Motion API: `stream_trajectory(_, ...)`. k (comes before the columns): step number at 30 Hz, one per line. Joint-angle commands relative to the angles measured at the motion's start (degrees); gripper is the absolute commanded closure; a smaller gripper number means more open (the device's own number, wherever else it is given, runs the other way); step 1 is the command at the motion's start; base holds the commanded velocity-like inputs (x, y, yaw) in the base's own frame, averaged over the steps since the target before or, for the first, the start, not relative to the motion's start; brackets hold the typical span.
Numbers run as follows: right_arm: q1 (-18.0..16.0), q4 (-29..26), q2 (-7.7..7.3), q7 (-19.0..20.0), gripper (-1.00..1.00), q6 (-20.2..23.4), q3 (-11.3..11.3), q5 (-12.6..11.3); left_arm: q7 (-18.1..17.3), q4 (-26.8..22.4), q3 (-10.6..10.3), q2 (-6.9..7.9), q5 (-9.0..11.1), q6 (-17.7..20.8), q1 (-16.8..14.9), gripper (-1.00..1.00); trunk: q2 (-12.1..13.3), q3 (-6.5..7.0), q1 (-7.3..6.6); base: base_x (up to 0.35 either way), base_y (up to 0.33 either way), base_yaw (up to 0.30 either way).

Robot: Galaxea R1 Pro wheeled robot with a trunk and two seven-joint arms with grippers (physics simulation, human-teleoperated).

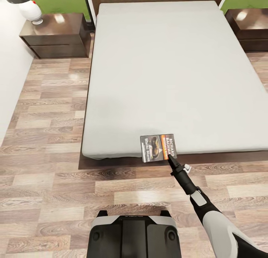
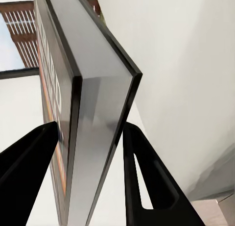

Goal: In the bedroom, move the book from the bed onto either nightstand, and place the two sandals side by side next to the bed.

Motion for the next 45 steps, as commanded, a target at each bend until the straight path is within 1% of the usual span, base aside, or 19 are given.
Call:
stream_trajectory(1, -0.02, 0.08, -0.02, 0.13, 1.0, 0.56, 0.02, -0.32, 0.05, 0.06, -0.49, -0.01, 0.44, -0.18, -0.01, -1.0, 0.36, 0.15, -0.2, 0.0, 0.0, 0.0)
stream_trajectory(4, -0.02, 0.37, -0.06, -0.5, 1.0, 0.51, -0.2, -0.53, -0.05, 0.08, -0.49, -0.01, 0.44, -0.23, -0.01, -1.0, 1.56, 0.69, -0.86, 0.0, 0.0, 0.0)
stream_trajectory(9, 0.02, 0.55, -0.23, -4.97, 1.0, 0.45, -0.39, -0.85, -0.11, 0.09, -0.49, -0.01, 0.44, -0.27, -0.01, -1.0, 3.57, 1.58, -1.96, 0.0, 0.0, 0.0)
stream_trajectory(12, 0.08, 0.43, -0.27, -6.78, 1.0, 0.49, -0.31, -0.94, -0.13, 0.09, -0.49, -0.01, 0.44, -0.28, -0.01, -1.0, 4.77, 2.12, -2.62, 0.0, 0.0, 0.0)
stream_trajectory(15, 0.11, 0.29, -0.27, -7.57, 1.0, 0.55, -0.02, -0.95, -0.14, 0.09, -0.49, -0.01, 0.44, -0.29, -0.01, -1.0, 5.98, 2.66, -3.28, 0.0, 0.0, 0.0)
stream_trajectory(20, 0.14, 0.19, -0.18, -7.24, 1.0, 0.6, 0.21, -0.92, -0.14, 0.05, -0.49, -0.01, 0.44, -0.29, 0.04, -1.0, 7.98, 3.56, -4.37, 0.0, 0.0, 0.0)
stream_trajectory(27, 0.15, 0.19, 0.1, -7.12, 1.0, 0.64, 0.44, -0.44, -0.15, 0.02, -0.49, -0.01, 0.44, -0.29, 0.07, -1.0, 7.98, 3.56, -4.37, 0.0, 0.0, 0.0)
stream_trajectory(32, 0.15, 0.14, 0.02, -6.9, 1.0, 0.68, 0.52, -0.33, -0.15, 0.01, -0.49, -0.01, 0.44, -0.29, 0.07, -1.0, 7.98, 3.56, -4.37, 0.0, 0.0, 0.0)
stream_trajectory(35, 0.15, 0.11, 0.01, -6.25, 1.0, 0.66, 0.53, -0.3, -0.15, 0.01, -0.49, -0.01, 0.44, -0.29, 0.08, -1.0, 7.98, 3.56, -4.37, 0.0, 0.0, 0.0)
stream_trajectory(38, 0.19, 0.09, 0.0, -4.79, 1.0, 0.63, 0.68, -0.22, -0.22, 0.01, -0.49, -0.01, 0.4, -0.32, 0.08, -1.0, 7.98, 3.56, -4.37, 0.0, 0.0, 0.0)
stream_trajectory(42, 0.25, 0.07, 0.01, -3.83, 1.0, 0.59, 1.55, -0.19, -0.27, 0.01, -0.49, -0.01, 0.37, -0.31, 0.08, -1.0, 7.98, 3.56, -4.37, 0.0, 0.0, 0.0)
stream_trajectory(45, 0.29, 0.06, -0.05, -3.44, 1.0, 0.61, 3.08, -0.19, -0.15, 0.04, -0.5, -0.01, 0.39, -0.23, 0.08, -1.0, 7.98, 3.56, -4.37, 0.0, 0.0, 0.0)
